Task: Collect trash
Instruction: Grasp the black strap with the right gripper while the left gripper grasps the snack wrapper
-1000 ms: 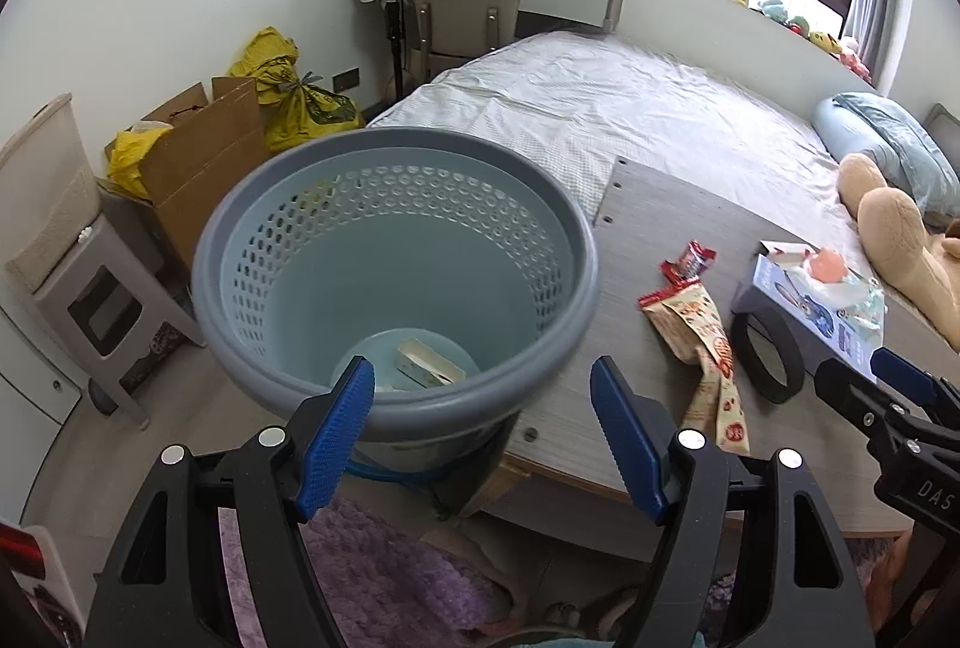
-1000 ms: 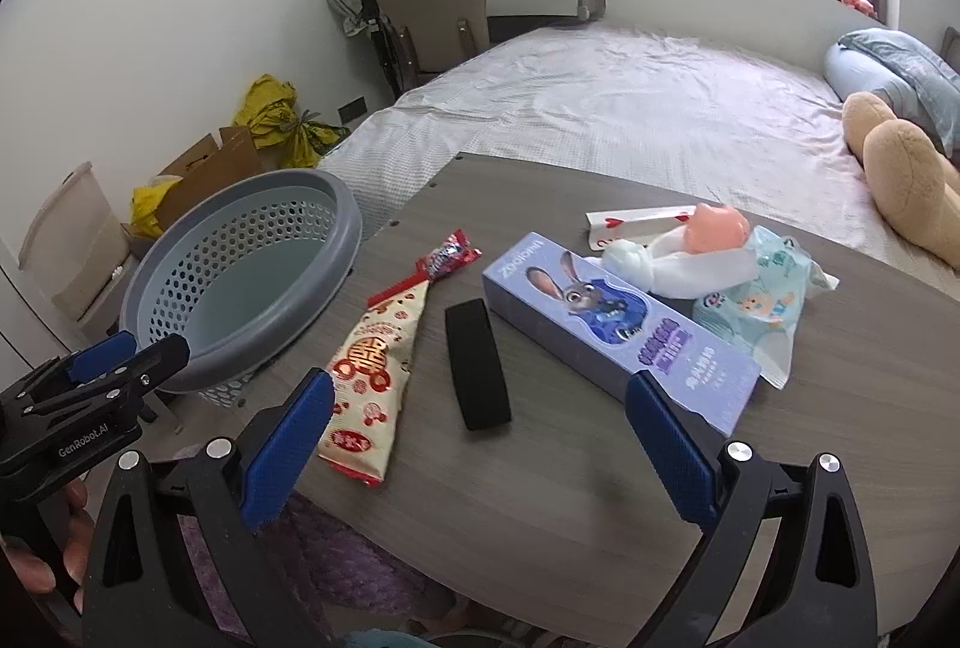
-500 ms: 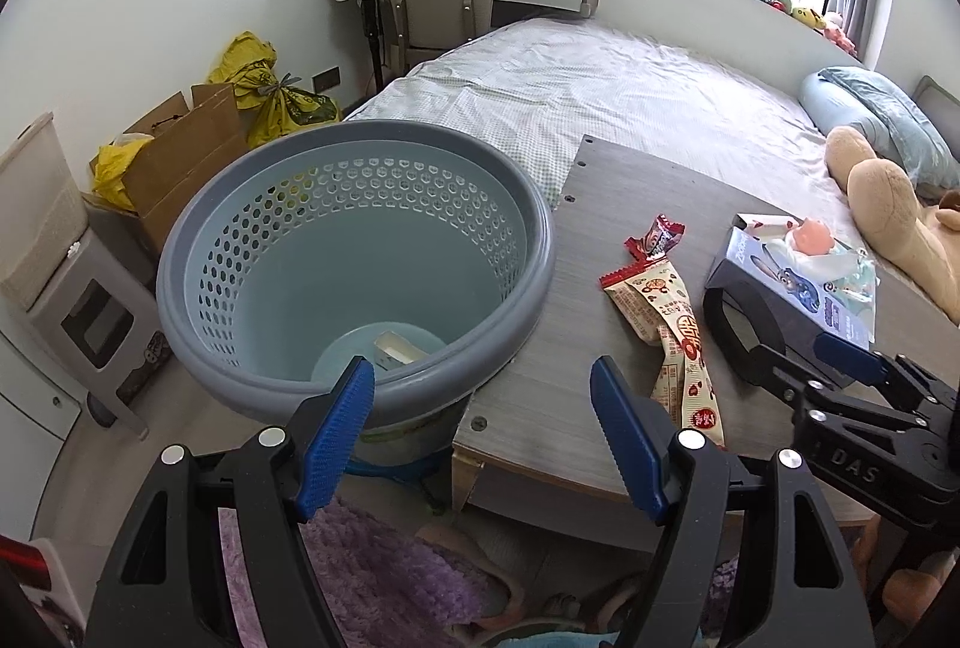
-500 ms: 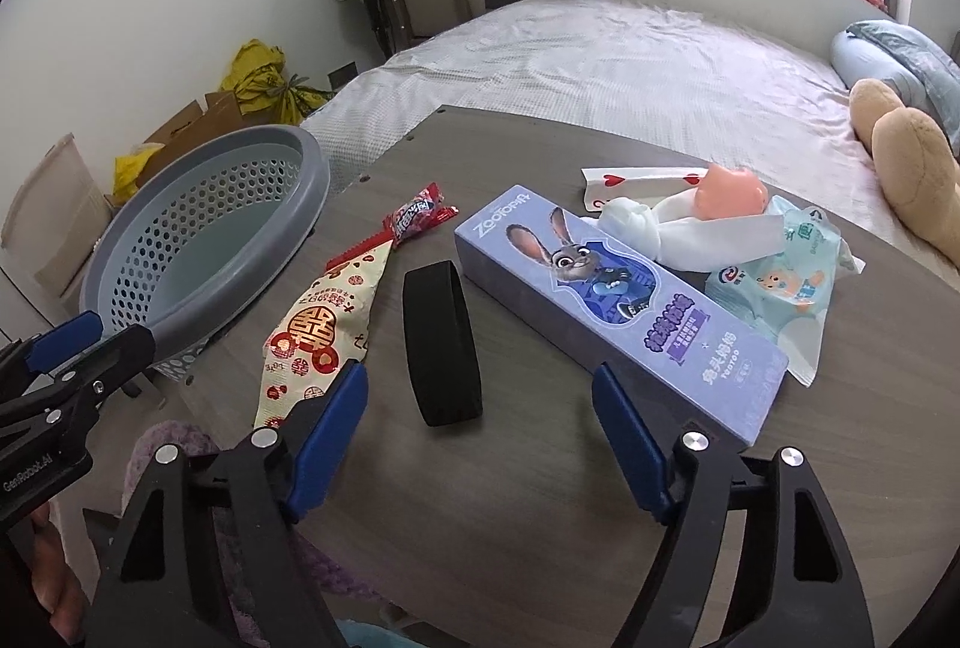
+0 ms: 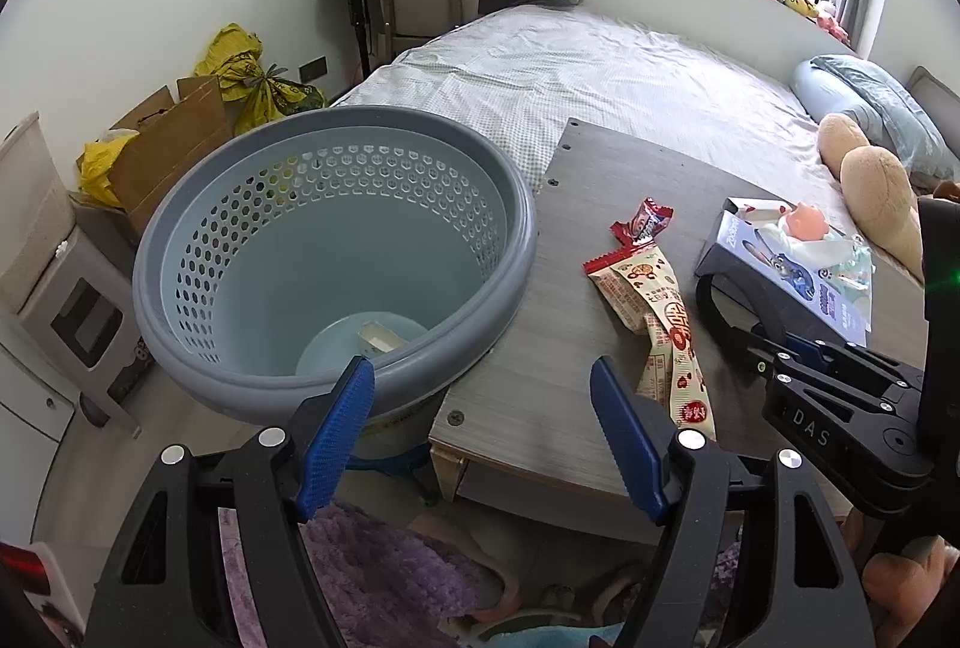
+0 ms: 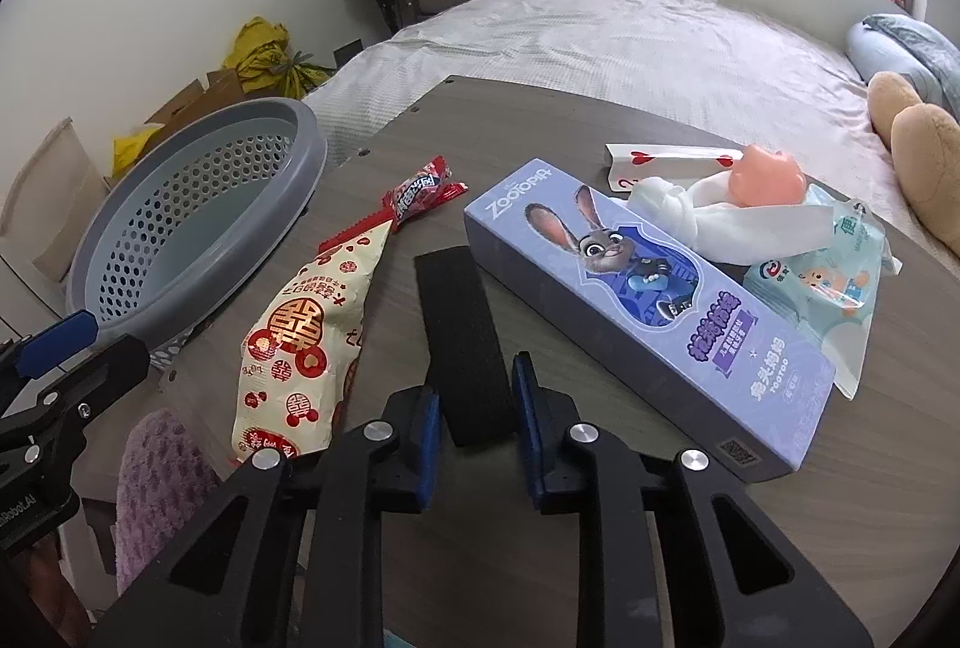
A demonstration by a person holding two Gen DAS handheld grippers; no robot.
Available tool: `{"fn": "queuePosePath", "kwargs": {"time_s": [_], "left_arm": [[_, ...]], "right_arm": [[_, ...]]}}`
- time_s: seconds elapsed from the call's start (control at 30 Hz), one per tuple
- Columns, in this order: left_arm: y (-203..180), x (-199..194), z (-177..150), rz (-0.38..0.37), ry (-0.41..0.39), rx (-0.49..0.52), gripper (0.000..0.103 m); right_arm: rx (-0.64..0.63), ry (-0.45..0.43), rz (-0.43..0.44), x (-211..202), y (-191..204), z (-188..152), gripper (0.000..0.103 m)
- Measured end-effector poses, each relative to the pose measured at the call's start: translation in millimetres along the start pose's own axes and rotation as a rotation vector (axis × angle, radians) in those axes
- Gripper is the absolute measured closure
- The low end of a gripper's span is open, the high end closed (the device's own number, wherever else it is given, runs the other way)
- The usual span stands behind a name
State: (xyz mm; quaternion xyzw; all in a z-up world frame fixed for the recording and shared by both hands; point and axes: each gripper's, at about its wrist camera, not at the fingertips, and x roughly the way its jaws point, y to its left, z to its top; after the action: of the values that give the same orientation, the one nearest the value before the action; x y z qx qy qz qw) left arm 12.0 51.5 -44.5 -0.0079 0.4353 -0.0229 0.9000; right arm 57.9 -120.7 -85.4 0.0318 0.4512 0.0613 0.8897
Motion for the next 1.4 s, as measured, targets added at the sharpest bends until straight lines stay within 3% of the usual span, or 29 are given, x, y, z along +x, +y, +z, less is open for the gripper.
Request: {"fn": "queuePosePath", "kwargs": {"time_s": [0.47, 0.8, 1.27, 1.4], "left_arm": [[-27, 1, 5, -0.043, 0.010, 0.034, 0.032], [-59, 20, 15, -0.096, 0.059, 0.049, 0.032], [-86, 52, 18, -0.086, 0.110, 0.071, 0.032], [-89, 56, 18, -0.082, 0.125, 0.079, 0.045]], "right_arm": [[0.047, -0.098, 0.049, -45, -17, 2, 0.084], [0.081, -0.136, 0.053, -68, -39, -3, 0.084], [0.138, -0.146, 0.048, -76, -65, -16, 0.084], [0.144, -0.149, 0.051, -76, -68, -16, 0.084]]}}
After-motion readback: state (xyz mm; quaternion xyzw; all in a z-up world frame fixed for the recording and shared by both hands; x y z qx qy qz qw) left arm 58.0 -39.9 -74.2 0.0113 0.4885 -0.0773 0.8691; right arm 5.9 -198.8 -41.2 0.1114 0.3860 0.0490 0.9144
